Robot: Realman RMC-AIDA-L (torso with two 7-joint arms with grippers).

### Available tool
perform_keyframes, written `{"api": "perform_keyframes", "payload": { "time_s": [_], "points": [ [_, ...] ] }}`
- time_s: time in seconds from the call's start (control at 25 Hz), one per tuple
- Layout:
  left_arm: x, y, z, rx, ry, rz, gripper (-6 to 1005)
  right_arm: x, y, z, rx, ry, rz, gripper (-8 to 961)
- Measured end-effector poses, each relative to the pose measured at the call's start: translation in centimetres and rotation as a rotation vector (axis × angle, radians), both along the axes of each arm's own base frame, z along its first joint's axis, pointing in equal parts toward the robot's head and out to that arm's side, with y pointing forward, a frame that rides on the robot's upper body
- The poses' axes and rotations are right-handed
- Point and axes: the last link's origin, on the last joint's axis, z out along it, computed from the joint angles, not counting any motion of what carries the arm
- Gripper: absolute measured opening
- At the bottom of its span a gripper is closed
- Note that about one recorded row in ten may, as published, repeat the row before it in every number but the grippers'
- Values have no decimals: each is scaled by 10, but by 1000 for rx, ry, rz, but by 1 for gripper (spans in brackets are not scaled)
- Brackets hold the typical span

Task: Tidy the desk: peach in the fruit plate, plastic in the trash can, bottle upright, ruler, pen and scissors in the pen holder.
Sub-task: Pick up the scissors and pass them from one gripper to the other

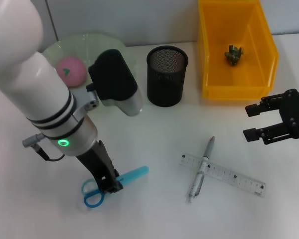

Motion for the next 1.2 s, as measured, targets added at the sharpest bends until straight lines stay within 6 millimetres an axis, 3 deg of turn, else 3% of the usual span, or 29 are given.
{"api": "perform_keyframes", "payload": {
  "time_s": [0.68,1.2],
  "points": [
    [0,10,27,46,-174,89,241,11,-8,10,35,20,-43,755],
    [-10,16,76,138,-548,224,241,25,-18,14,69,35,-85,753]
  ]
}}
